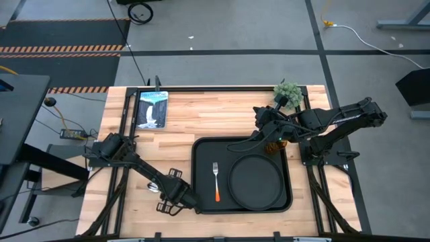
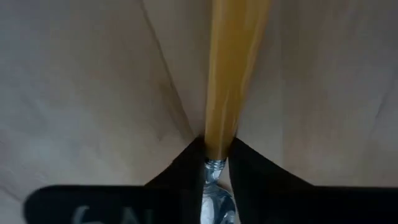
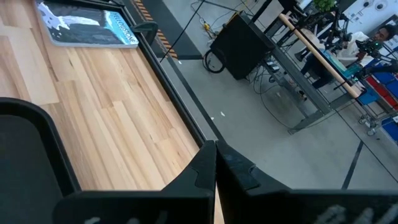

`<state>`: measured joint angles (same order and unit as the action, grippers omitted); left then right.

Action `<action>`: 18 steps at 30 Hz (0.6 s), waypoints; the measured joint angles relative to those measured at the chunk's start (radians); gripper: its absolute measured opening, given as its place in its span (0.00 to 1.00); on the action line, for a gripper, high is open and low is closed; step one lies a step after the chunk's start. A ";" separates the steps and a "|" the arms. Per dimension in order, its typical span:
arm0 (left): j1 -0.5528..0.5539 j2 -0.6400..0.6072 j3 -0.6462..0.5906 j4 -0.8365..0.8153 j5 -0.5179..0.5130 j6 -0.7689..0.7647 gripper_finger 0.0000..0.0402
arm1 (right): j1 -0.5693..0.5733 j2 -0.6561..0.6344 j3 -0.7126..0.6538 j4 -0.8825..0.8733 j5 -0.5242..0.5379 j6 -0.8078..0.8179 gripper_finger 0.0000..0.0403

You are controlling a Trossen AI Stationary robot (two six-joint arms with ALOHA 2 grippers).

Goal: Pick and place plate/cup/fork/spoon on tray
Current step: Put the yellow spoon on the black tray to the left of the orange fork

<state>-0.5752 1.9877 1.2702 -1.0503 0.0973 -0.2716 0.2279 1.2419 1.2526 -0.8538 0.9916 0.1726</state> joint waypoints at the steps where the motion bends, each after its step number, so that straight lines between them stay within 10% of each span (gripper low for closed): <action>1: -0.001 0.000 0.001 -0.002 -0.001 0.020 0.14 | 0.000 0.000 0.000 0.000 0.000 0.000 0.03; 11: -0.007 -0.005 0.065 -0.246 -0.050 0.156 0.13 | 0.000 0.000 0.000 0.001 0.000 0.000 0.03; 18: -0.008 -0.006 0.236 -0.333 -0.398 0.271 0.13 | 0.000 0.000 0.000 0.001 0.000 0.007 0.03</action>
<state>-0.5831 1.9816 1.5058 -1.3833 -0.3007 -0.0006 0.2279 1.2419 1.2526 -0.8524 0.9916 0.1795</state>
